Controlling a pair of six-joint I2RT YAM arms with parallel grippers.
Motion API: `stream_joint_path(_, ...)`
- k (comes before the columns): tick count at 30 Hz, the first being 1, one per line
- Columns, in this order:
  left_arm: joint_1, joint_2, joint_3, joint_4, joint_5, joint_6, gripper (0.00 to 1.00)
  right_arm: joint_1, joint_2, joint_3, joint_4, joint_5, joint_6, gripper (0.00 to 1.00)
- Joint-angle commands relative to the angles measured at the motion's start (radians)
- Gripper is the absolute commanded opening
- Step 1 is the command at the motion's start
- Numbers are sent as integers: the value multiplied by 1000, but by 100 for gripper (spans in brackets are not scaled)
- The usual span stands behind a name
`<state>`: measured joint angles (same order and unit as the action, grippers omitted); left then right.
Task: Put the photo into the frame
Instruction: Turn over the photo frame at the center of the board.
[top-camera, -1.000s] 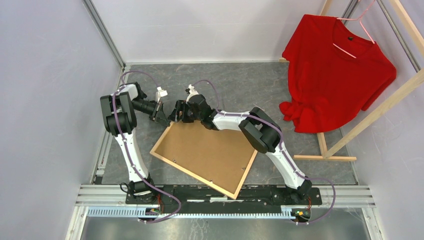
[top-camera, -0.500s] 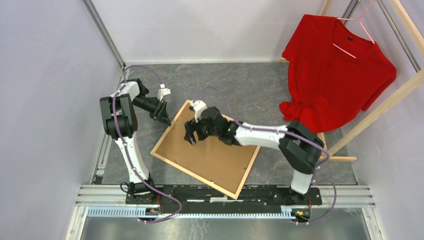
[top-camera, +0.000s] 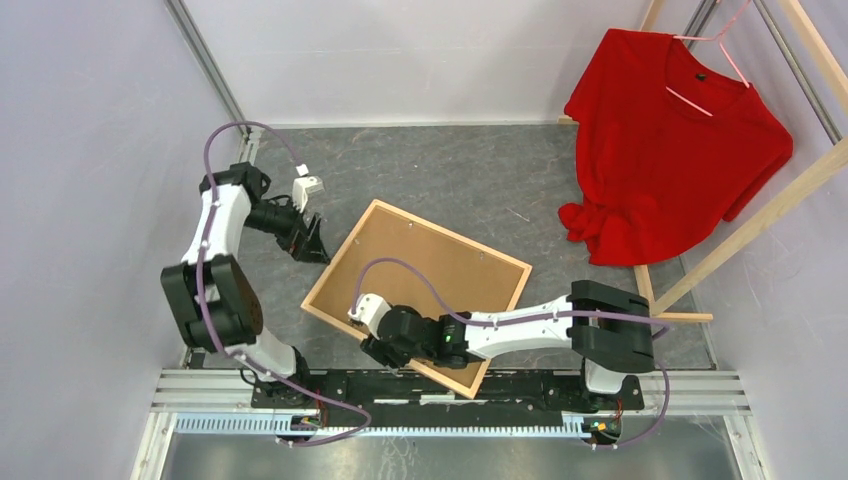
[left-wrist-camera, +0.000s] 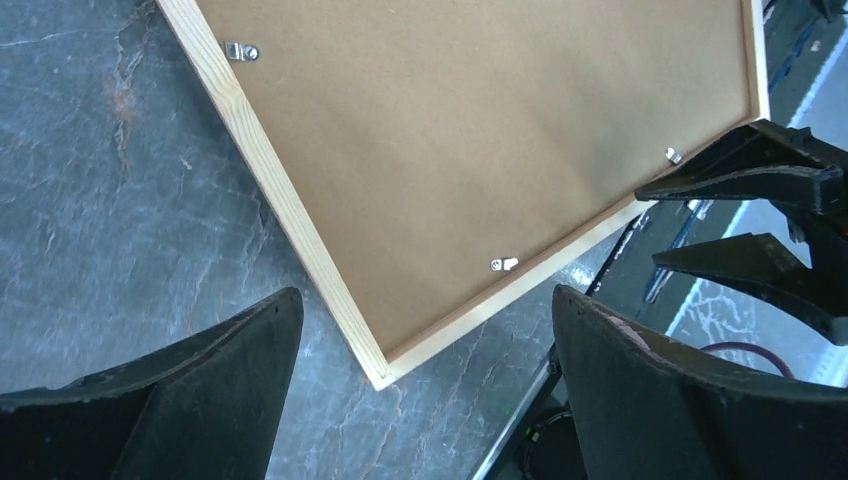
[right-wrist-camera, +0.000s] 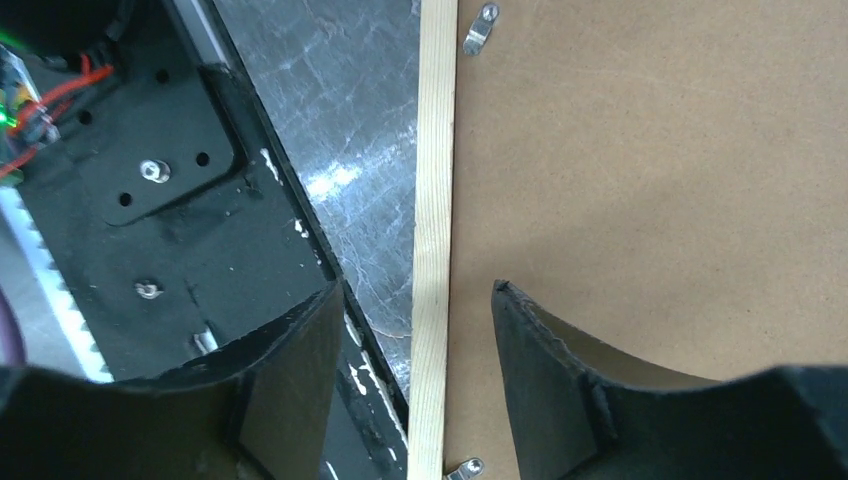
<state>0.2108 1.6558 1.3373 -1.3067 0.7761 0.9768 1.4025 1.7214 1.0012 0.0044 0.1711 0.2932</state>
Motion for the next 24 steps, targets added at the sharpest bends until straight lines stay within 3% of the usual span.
stream_joint_path(1, 20, -173, -89, 55, -2, 24, 100, 32, 56, 11, -1, 103, -16, 59)
stream_joint_path(7, 34, -337, -200, 168, 33, -23, 100, 36, 101, -12, 23, 107, -17, 53)
stream_joint_path(9, 34, -374, -222, 177, 62, -6, 100, 36, 104, -18, 30, 108, -18, 42)
stream_joint_path(12, 35, -407, -237, 157, 109, 66, 100, 32, 92, -9, 19, 132, -31, 14)
stream_joint_path(14, 35, -423, -255, 110, 147, 210, 100, 19, 68, 9, -1, 141, -42, 1)
stream_joint_path(16, 34, -435, -280, 25, 166, 375, 100, -4, 32, 26, -33, 127, -46, 0)
stream_joint_path(18, 35, -474, -313, -69, 172, 647, 100, -54, -17, 35, -31, 72, -45, 0)
stream_joint_path(24, 32, -617, -392, -130, 127, 1026, 100, -222, -73, 179, -77, -198, -54, 0)
